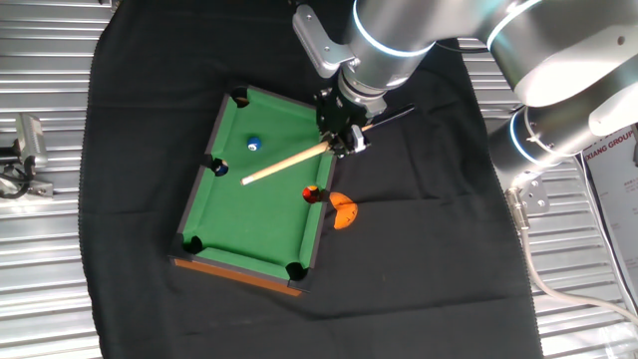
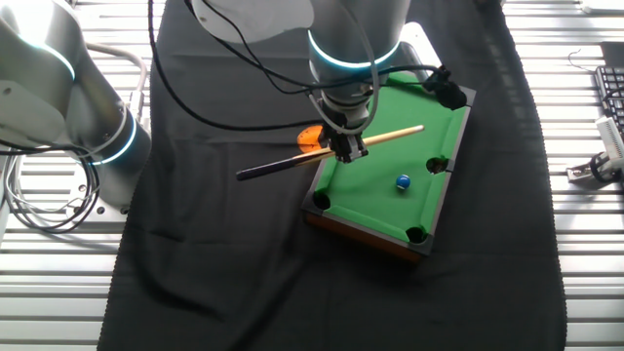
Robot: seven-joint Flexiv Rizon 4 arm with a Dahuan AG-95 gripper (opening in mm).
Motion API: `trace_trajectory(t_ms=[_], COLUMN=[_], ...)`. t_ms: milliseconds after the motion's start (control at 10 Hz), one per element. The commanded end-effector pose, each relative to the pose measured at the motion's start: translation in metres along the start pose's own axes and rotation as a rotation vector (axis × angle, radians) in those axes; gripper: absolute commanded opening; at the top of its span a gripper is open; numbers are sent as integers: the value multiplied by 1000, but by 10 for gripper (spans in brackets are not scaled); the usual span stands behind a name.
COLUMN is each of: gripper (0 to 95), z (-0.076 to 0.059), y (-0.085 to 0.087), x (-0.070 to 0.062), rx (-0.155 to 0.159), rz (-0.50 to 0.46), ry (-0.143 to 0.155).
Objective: Hit the pool ball
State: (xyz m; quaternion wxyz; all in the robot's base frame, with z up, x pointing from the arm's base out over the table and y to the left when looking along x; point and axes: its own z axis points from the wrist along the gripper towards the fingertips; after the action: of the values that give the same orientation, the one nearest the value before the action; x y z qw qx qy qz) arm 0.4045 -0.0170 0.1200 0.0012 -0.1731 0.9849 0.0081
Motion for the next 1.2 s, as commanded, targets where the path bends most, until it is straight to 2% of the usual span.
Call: trace_trajectory(t_ms=[100, 300, 500, 1200], gripper=[0, 0, 0, 0], z=[2, 2, 1, 0], y=[-3, -10, -20, -35], x=[-1, 3, 10, 13], rx=[-4, -4, -22, -28], rz=[-6, -26, -51, -75], ry=[-1, 0, -9, -11])
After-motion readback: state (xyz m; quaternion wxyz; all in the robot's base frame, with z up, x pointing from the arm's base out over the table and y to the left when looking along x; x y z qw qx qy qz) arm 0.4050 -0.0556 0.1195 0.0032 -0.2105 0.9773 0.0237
